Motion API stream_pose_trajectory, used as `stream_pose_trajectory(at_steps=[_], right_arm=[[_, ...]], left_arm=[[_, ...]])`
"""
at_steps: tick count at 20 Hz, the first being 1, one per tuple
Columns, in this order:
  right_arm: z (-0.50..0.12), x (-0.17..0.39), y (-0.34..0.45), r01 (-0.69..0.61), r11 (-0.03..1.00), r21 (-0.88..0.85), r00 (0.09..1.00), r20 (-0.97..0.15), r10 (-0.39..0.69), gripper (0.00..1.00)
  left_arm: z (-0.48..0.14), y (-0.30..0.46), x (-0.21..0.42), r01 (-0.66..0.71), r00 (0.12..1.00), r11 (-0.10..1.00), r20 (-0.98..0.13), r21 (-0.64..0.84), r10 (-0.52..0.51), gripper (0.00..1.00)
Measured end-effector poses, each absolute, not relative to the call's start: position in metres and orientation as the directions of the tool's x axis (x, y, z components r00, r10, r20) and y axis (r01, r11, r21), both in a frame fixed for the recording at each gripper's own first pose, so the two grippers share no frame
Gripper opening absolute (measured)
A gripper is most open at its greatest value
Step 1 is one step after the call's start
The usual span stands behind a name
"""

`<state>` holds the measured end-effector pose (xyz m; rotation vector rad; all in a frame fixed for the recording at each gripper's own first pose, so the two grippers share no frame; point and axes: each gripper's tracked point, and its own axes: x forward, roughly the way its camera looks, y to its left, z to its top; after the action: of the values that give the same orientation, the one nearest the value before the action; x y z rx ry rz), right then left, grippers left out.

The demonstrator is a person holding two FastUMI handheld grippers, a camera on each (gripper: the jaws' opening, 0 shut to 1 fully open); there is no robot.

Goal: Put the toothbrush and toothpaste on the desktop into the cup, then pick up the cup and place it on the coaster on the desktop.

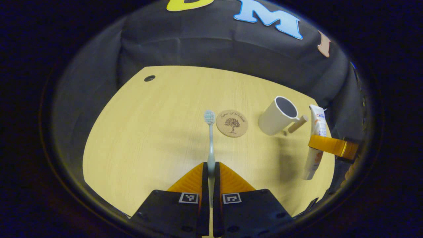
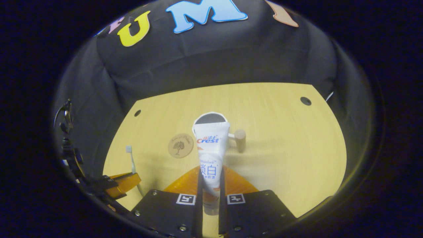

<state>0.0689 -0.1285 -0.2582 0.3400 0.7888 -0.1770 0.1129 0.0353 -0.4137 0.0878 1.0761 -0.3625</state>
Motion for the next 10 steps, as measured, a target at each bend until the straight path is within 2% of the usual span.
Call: stream_pose_trajectory(at_steps=[4, 10], right_arm=[[-0.226, 0.105, -0.139, 0.263, 0.935, 0.238, 0.771, -0.635, -0.056, 0.19], [-0.194, 0.157, -0.153, 0.258, 0.93, 0.261, 0.843, -0.53, -0.085, 0.2]], left_arm=[[-0.363, 0.113, 0.106, 0.354, 0.476, 0.928, -0.83, -0.121, -0.29, 0.12], [-0.325, 0.192, 0.058, 0.359, 0.516, 0.923, -0.794, -0.138, -0.32, 0.12]])
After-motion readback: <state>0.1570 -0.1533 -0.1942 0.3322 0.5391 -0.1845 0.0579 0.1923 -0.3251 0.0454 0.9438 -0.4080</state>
